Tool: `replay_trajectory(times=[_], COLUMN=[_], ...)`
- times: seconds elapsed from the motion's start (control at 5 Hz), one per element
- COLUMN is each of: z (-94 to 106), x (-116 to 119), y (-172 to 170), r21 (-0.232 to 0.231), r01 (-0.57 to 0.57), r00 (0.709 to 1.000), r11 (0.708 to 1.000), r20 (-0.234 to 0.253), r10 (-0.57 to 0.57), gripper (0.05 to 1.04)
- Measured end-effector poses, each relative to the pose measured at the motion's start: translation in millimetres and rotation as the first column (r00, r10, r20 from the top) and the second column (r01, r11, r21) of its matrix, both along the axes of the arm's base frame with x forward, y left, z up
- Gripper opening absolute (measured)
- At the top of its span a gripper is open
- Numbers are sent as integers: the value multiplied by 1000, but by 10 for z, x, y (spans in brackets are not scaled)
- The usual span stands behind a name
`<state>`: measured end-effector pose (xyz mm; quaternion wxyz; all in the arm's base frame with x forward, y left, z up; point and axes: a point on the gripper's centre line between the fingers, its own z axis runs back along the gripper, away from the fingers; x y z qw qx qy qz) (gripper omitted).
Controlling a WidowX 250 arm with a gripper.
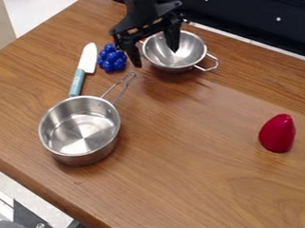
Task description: Move the silver pan to the upper left side of the table
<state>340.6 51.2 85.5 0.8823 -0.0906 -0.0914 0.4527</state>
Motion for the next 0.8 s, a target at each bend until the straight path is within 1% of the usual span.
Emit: replay_trajectory(times=[0.2, 0.4, 0.6, 0.8], z=[-23, 113, 125, 118], x=[-70, -160, -297, -429], y=[111, 327, 595, 810], r21=[64, 124, 145, 138], r01=[41, 129, 185, 221], r00=[999, 990, 982, 975], r11=[997, 984, 972, 965], r20=[0, 43, 15, -1], r10=[-41, -135, -189, -223], gripper=[998, 998, 998, 998])
